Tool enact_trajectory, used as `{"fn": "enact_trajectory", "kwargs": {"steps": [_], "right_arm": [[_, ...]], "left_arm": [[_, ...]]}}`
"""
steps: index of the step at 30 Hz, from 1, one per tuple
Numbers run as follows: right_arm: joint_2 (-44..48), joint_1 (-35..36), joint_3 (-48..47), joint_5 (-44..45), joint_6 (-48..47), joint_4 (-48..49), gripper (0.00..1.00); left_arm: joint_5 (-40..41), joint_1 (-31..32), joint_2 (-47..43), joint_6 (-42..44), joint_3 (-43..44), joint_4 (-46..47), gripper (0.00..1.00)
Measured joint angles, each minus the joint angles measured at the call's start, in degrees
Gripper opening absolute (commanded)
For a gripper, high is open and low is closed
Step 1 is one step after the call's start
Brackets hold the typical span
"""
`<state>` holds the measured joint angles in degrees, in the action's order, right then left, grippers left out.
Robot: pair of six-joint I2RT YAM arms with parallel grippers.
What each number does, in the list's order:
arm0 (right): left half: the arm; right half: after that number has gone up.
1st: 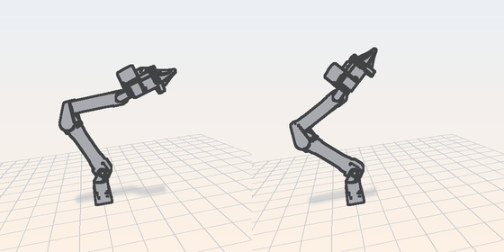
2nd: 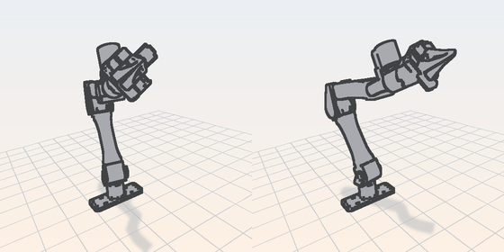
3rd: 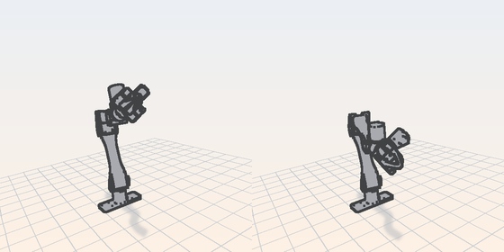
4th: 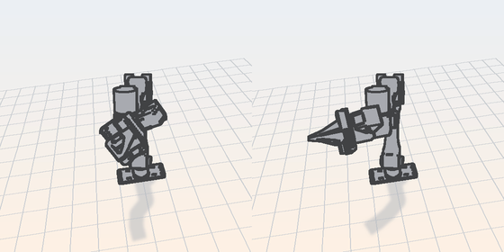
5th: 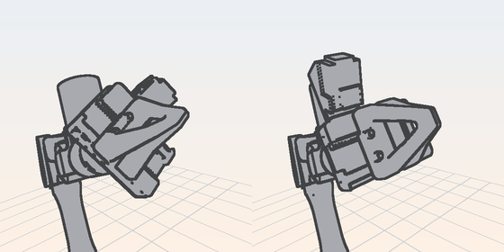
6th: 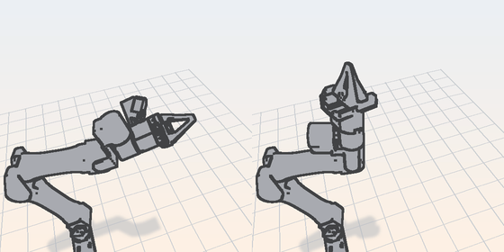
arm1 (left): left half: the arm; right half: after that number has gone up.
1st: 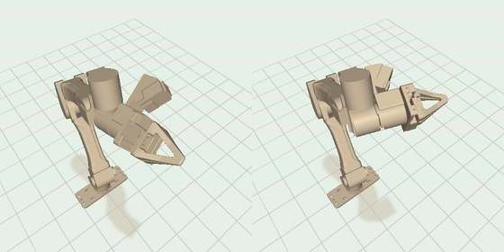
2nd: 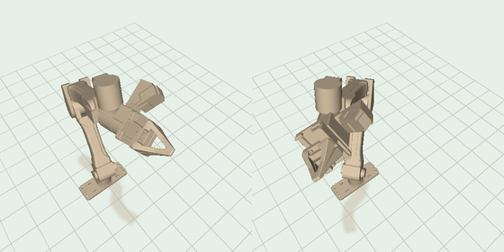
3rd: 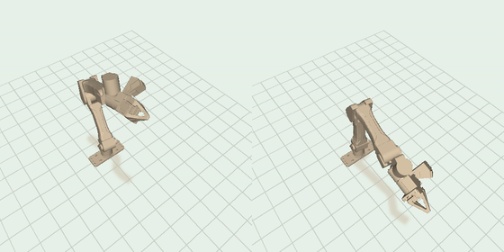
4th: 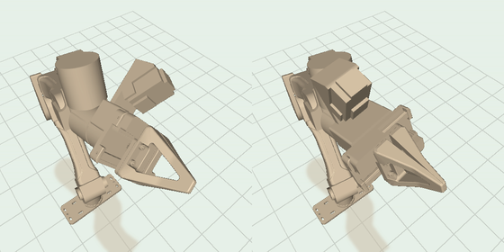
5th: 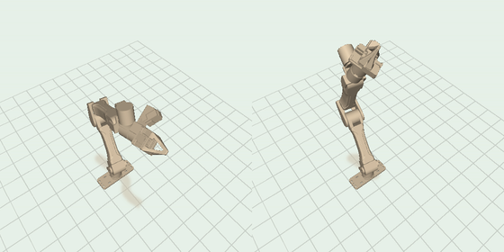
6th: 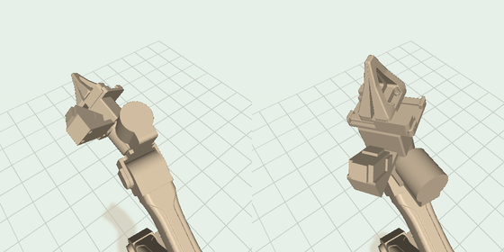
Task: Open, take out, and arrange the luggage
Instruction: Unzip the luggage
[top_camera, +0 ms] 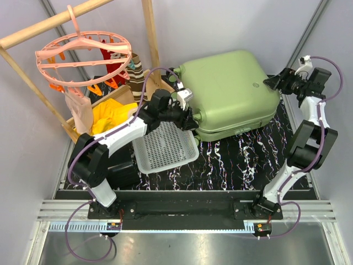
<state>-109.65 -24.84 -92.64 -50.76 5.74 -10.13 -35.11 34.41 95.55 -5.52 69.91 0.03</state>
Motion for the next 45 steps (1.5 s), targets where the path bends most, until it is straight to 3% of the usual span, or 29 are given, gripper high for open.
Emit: {"fn": "enact_trajectory", "kwargs": {"steps": [7, 12, 22, 26, 32, 37, 45], "right_arm": [[11.2, -1.4, 19.3, 2.8, 4.4, 17.1, 0.79], [19.3, -2.2, 29.7, 7.6, 7.2, 23.4, 0.79], [33.0, -1.5, 38.5, 11.1, 14.4, 17.7, 0.8], [40.2, 0.9, 47.8, 17.2, 17.5, 14.0, 0.8], [52.5, 0.8, 58.1, 29.0, 17.6, 12.0, 0.66], [50.4, 0.8, 58.3, 34.2, 16.2, 12.1, 0.59], [39.8, 1.8, 58.3, 33.0, 14.1, 14.3, 0.58]], "left_arm": [[-3.4, -1.3, 2.4, 2.3, 2.3, -4.4, 0.0], [-5.7, -2.4, 3.7, 3.1, 4.3, -6.8, 0.0], [-4.9, -2.2, 8.1, 2.5, 9.7, -7.2, 0.0], [-2.2, -1.5, 8.0, 2.1, 9.3, -4.2, 0.0], [-0.5, -1.5, 5.6, 0.3, 4.8, 2.0, 0.0], [0.5, -1.5, 3.7, -1.0, 3.7, 4.4, 0.0], [0.9, -1.5, 2.3, -1.7, 2.5, 4.7, 0.0]]}}
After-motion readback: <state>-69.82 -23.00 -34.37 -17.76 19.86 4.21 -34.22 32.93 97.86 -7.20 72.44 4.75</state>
